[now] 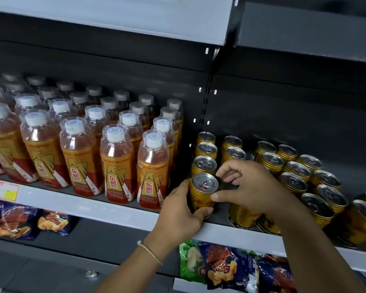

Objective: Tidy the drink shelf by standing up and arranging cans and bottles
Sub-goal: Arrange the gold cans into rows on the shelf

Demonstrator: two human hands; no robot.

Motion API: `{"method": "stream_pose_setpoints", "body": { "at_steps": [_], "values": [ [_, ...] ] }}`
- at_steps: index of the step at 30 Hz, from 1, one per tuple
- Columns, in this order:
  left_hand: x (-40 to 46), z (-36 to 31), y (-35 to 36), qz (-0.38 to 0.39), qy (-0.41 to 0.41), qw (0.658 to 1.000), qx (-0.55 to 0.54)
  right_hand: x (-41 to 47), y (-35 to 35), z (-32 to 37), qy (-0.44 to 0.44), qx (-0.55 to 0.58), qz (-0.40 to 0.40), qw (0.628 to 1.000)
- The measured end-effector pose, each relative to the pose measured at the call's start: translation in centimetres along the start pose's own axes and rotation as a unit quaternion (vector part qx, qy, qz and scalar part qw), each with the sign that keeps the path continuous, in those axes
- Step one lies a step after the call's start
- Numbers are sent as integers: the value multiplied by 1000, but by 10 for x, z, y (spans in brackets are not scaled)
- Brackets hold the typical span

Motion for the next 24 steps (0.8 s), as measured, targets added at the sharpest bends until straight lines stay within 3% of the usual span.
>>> {"method": "stream_pose_setpoints", "body": {
  "at_steps": [8,14,19,24],
  "values": [
    [-3,-6,-3,21,-16,999,32,-6,-1,-6,-26,42,-26,998],
    [2,-59,-18,-42,135,988,55,28,-38,-32,47,17,-100,994],
    [49,-77,-4,46,89,992,82,71,-43,-52,113,-68,-83,988],
    [81,-80,10,110,44,982,150,96,-22,-57,126,-134,-39,982]
  ]
}}
Point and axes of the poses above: each hand's wrist, its own x-axis towards the middle knuckle, its own y-axis out of the palm, z = x × y, the point moved 3 cm from there along x, towards the middle knuckle, and after that the axes turned 5 degrees about -z, right-handed, at the moved point
